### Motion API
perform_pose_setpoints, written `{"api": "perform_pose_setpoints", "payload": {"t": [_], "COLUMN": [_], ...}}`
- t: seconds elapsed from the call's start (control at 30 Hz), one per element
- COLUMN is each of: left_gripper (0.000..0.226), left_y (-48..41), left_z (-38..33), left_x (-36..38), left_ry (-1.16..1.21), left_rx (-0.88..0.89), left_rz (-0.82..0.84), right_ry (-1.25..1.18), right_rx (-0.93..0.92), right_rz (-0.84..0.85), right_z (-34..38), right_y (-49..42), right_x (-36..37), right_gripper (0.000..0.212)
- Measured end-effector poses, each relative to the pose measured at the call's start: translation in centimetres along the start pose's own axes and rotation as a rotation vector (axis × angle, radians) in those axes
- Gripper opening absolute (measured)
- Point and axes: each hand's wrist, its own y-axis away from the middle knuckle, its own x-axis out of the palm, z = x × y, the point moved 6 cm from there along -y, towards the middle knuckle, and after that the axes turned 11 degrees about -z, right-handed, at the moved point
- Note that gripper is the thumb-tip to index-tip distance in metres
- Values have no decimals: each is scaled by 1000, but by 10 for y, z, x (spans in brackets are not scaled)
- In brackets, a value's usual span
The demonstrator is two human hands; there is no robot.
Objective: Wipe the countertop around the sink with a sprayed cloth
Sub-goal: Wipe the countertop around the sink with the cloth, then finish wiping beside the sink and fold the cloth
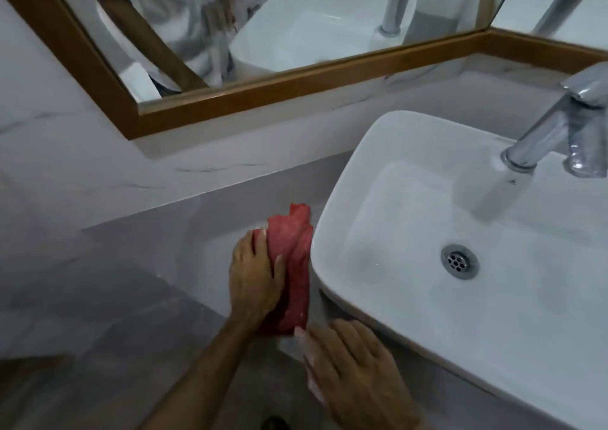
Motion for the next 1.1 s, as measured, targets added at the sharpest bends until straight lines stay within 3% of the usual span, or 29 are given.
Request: {"api": "perform_pose_setpoints", "payload": {"t": [0.07, 0.17, 0.23, 0.3, 0.43, 0.57, 0.77, 0.87, 1.0, 1.1], "left_gripper": [67, 63, 61, 59, 45, 50, 4, 7, 26, 26], "left_y": [0, -10, -21, -34, -49, -49, -22, 10, 83, 146], "left_z": [6, 3, 5, 7, 10, 11, 23, 21, -5, -44], "left_x": [-6, -6, -3, -2, -5, -13, -11, -4, 5, 14], "left_ry": [-57, -72, -18, 78, 379, 606, 538, 563, 537, 489], "left_rx": [-100, -152, -212, -282, -452, -467, -399, -489, -547, -445], "left_rz": [5, 40, 94, 180, 346, 447, 613, 744, 1028, 1211], "right_ry": [-124, -121, -186, -196, -170, -336, -518, -600, -627, -548], "right_rx": [235, 768, 1002, 1115, 1468, 1601, 1747, 1786, 1883, 2059], "right_rz": [136, 341, 364, 346, 188, 170, 79, 5, -167, -332], "right_z": [6, -11, -13, -7, -5, 3, 27, 45, 68, 90], "right_y": [9, 19, 27, 25, 19, 11, 28, 42, 86, 136], "right_x": [21, 58, 84, 103, 113, 108, 72, 43, -16, -67], "right_gripper": [44, 79, 74, 66, 42, 29, 15, 6, 12, 6]}}
